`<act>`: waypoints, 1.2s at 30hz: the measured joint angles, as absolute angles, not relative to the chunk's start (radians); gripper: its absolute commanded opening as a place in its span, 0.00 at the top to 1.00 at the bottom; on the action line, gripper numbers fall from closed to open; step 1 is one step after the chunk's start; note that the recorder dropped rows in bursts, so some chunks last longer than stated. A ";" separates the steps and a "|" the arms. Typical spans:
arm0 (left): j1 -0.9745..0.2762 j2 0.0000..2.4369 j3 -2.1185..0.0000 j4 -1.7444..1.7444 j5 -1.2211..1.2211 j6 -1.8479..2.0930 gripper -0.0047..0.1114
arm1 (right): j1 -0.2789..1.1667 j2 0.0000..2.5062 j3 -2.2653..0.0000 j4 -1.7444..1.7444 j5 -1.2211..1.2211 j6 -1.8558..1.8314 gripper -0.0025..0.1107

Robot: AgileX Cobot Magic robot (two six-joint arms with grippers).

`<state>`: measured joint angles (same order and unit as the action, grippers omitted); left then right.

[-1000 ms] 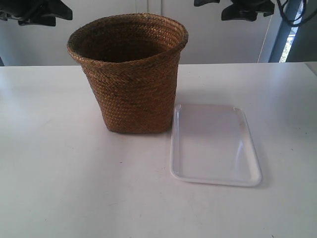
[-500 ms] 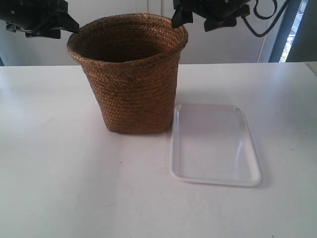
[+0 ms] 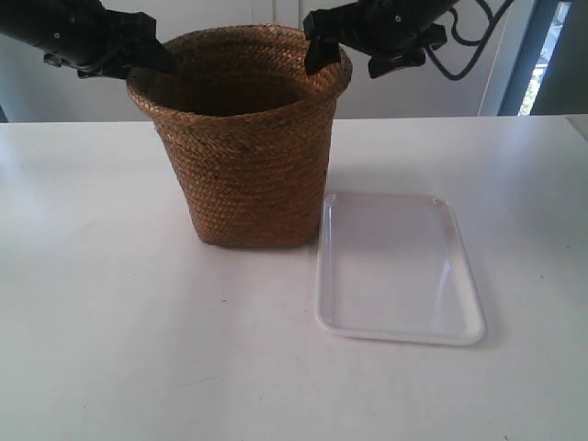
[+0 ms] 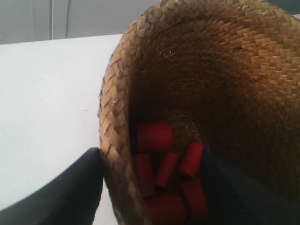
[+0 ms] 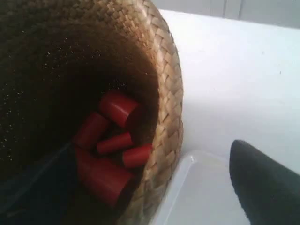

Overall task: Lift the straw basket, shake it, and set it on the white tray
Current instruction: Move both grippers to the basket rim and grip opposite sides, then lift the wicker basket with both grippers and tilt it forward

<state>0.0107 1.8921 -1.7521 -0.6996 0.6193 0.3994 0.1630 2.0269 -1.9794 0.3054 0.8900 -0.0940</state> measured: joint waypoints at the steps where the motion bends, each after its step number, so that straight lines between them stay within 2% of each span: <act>1: 0.006 1.899 -1.752 -0.695 0.618 0.399 0.40 | 0.163 2.032 -1.979 0.303 0.895 -0.089 0.25; 19: 0.002 1.942 -1.752 -0.660 0.655 0.378 0.42 | 0.189 2.104 -1.979 0.297 0.872 -0.010 0.26; 21: 0.002 1.944 -1.752 -0.660 0.655 0.378 0.51 | 0.189 2.104 -1.979 0.295 0.859 -0.006 0.33; 23: 0.002 1.944 -1.752 -0.654 0.655 0.376 0.65 | 0.189 2.104 -1.979 0.293 0.852 0.000 0.53; 25: 0.000 1.944 -1.754 -0.655 0.655 0.367 0.86 | 0.191 2.104 -1.979 0.303 0.839 0.000 0.89; 26: 0.000 1.944 -1.754 -0.659 0.649 0.358 0.91 | 0.193 2.104 -1.979 0.304 0.830 0.000 0.98; 27: 0.000 1.944 -1.754 -0.663 0.643 0.351 0.96 | 0.193 2.104 -1.979 0.306 0.826 0.006 0.98; 36: 0.000 1.898 -1.754 -0.702 0.619 0.324 0.96 | 0.193 2.070 -1.975 0.274 0.819 0.059 0.98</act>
<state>-0.0004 1.8979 -1.7538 -0.7019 0.6194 0.3237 0.1934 2.0700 -1.9752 0.2744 0.8193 0.0595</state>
